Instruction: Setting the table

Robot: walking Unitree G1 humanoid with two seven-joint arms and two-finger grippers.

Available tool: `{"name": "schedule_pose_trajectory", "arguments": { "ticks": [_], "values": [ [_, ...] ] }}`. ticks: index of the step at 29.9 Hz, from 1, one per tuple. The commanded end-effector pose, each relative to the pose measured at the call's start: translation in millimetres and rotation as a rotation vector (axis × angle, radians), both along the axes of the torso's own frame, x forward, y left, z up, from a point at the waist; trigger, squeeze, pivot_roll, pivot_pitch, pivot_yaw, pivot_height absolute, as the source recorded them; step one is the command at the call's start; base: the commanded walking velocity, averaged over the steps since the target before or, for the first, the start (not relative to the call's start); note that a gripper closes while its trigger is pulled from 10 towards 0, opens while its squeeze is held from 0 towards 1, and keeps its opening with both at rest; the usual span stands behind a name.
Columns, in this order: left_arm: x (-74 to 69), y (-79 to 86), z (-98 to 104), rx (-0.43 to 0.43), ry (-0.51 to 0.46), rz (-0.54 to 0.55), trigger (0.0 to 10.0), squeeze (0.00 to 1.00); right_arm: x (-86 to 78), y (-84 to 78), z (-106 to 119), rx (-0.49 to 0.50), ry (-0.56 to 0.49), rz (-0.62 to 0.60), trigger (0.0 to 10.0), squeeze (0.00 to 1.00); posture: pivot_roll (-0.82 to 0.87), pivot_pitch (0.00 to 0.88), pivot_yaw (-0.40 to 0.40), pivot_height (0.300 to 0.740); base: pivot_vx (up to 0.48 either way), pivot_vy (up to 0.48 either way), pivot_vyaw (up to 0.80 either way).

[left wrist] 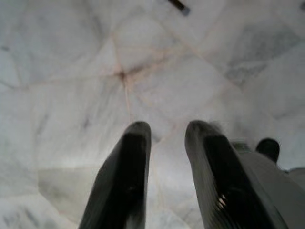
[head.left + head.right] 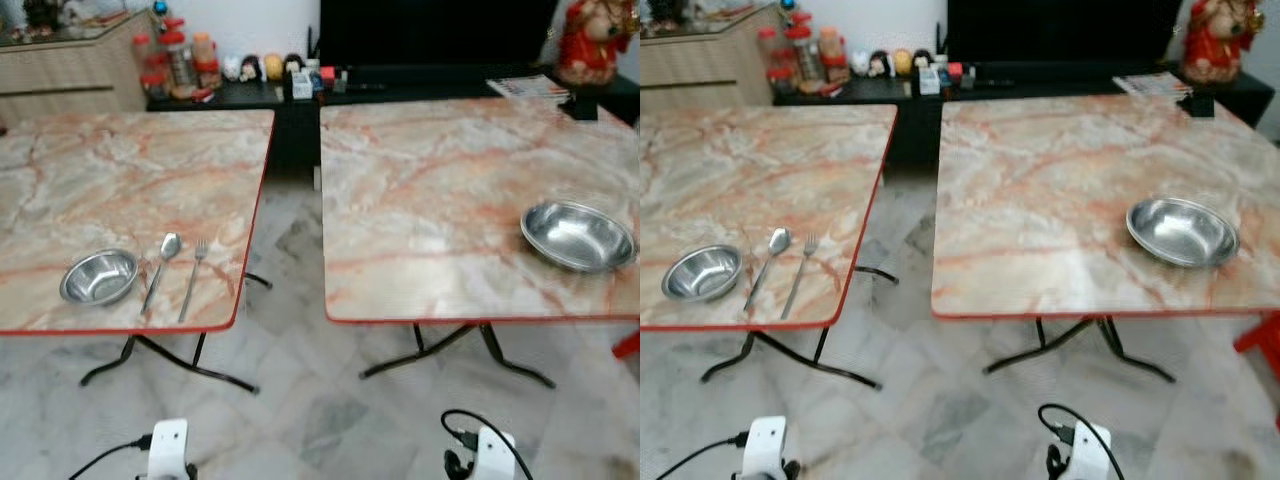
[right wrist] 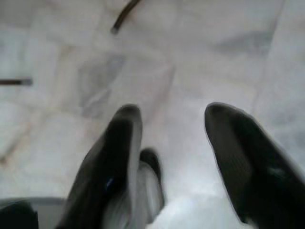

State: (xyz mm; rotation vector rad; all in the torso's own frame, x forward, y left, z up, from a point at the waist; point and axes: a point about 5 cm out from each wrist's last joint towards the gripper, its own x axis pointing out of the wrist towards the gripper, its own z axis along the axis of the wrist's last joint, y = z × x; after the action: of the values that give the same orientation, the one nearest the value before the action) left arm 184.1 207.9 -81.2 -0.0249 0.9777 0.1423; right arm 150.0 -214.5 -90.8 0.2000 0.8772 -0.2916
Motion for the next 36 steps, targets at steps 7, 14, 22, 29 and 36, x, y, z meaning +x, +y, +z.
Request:
{"name": "schedule_pose_trajectory", "arguments": {
  "ticks": [7,14,22,29,36],
  "values": [
    [4.2,9.3,4,0.025,-0.015,0.005,10.0,0.0,10.0,8.4,3,0.019,-0.032,0.007,10.0,0.0,-0.06,0.0,0.026,0.728,0.0,0.421,0.0],
    [9.1,6.2,6,0.022,-0.047,-0.001,10.0,0.0,8.3,9.4,2,0.022,-0.027,0.005,10.0,0.0,-0.06,0.0,0.024,0.728,0.0,0.046,0.0],
    [27.6,3.2,18,0.029,-0.189,0.044,10.0,0.0,8.6,11.0,2,0.027,-0.027,0.007,10.0,0.0,-0.05,0.0,0.023,0.728,0.0,0.0,0.0],
    [41.1,-4.6,26,0.021,-0.26,0.038,10.0,0.0,12.3,14.0,3,0.023,-0.031,0.034,10.0,0.0,-0.03,0.0,0.015,0.728,0.0,0.0,0.0],
    [32.2,-2.8,20,0.071,-0.195,-0.027,10.0,0.0,12.8,14.8,3,0.032,-0.035,0.021,10.0,0.0,-0.03,0.0,0.02,0.728,0.0,0.0,0.0]
  ]
}}
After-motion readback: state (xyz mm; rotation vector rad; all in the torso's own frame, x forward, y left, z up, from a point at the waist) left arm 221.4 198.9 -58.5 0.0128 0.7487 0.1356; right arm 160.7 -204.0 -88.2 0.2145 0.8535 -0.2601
